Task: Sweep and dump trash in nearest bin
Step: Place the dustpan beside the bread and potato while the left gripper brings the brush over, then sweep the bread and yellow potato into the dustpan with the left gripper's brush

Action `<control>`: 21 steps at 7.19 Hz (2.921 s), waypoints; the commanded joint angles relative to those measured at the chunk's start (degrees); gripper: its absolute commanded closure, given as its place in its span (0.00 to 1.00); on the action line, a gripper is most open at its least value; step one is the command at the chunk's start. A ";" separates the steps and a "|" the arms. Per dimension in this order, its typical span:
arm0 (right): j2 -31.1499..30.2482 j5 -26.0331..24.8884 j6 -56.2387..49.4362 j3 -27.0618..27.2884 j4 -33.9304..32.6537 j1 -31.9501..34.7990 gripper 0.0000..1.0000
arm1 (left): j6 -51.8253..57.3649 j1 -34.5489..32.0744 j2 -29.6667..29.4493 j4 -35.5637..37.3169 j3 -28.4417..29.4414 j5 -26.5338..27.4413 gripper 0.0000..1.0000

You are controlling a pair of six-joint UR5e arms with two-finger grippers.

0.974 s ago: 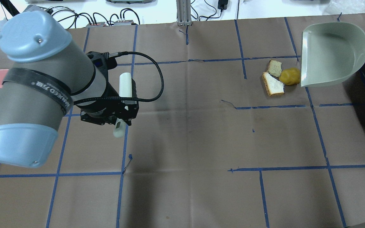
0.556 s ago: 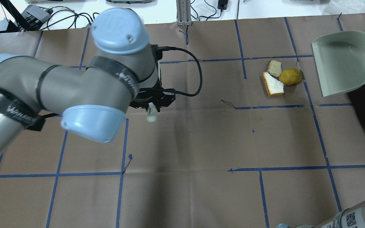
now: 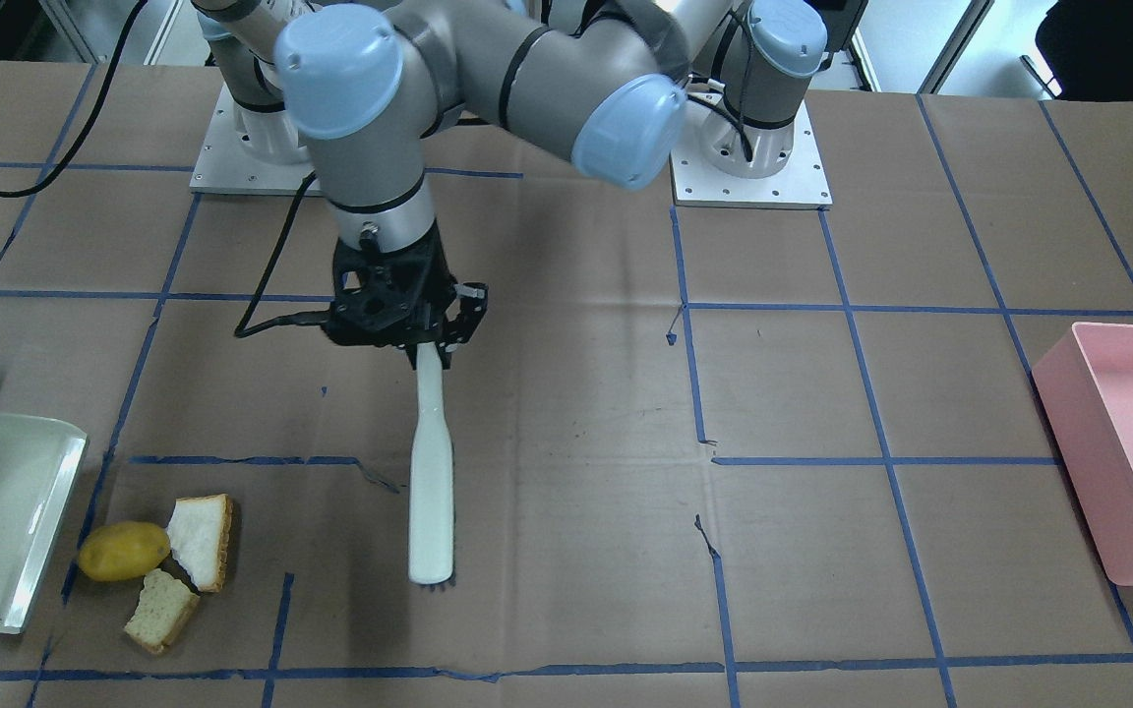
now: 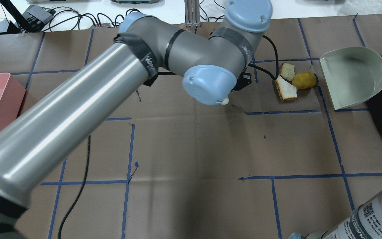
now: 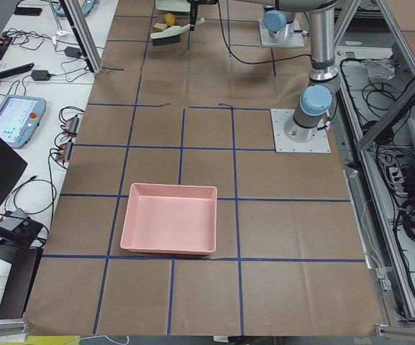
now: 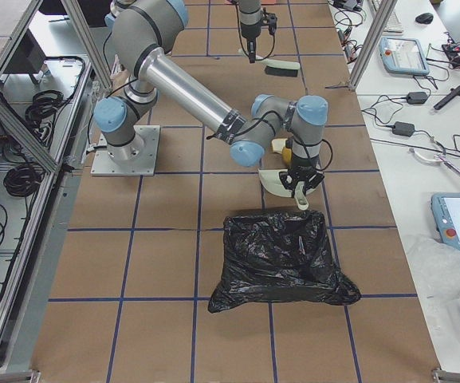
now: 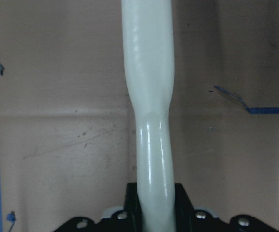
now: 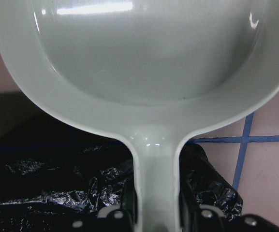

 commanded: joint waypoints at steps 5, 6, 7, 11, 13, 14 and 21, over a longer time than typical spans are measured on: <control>2.84 2.76 0.96 0.36 -1.52 0.66 1.00 | -2.69 -7.21 -23.00 1.77 24.86 5.28 1.00; 3.97 2.85 0.96 0.36 -1.52 0.92 1.00 | -2.78 -7.56 -24.14 1.87 24.95 4.75 1.00; 4.76 3.55 1.05 0.27 -1.52 0.92 1.00 | -2.78 -8.17 -24.24 1.87 25.13 2.83 1.00; 4.42 3.55 1.05 0.19 -1.34 1.27 1.00 | -3.04 -11.24 -26.71 1.87 27.06 1.24 1.00; 4.42 3.55 1.05 0.19 -1.43 1.45 1.00 | -3.13 -11.78 -27.84 2.13 27.41 -3.31 1.00; 4.33 3.47 1.05 0.19 -1.43 1.80 1.00 | -3.39 -11.78 -28.72 4.74 28.98 -6.90 1.00; 4.07 3.38 1.05 0.19 -1.34 1.80 1.00 | -5.41 -12.31 -32.41 12.23 35.58 -27.83 1.00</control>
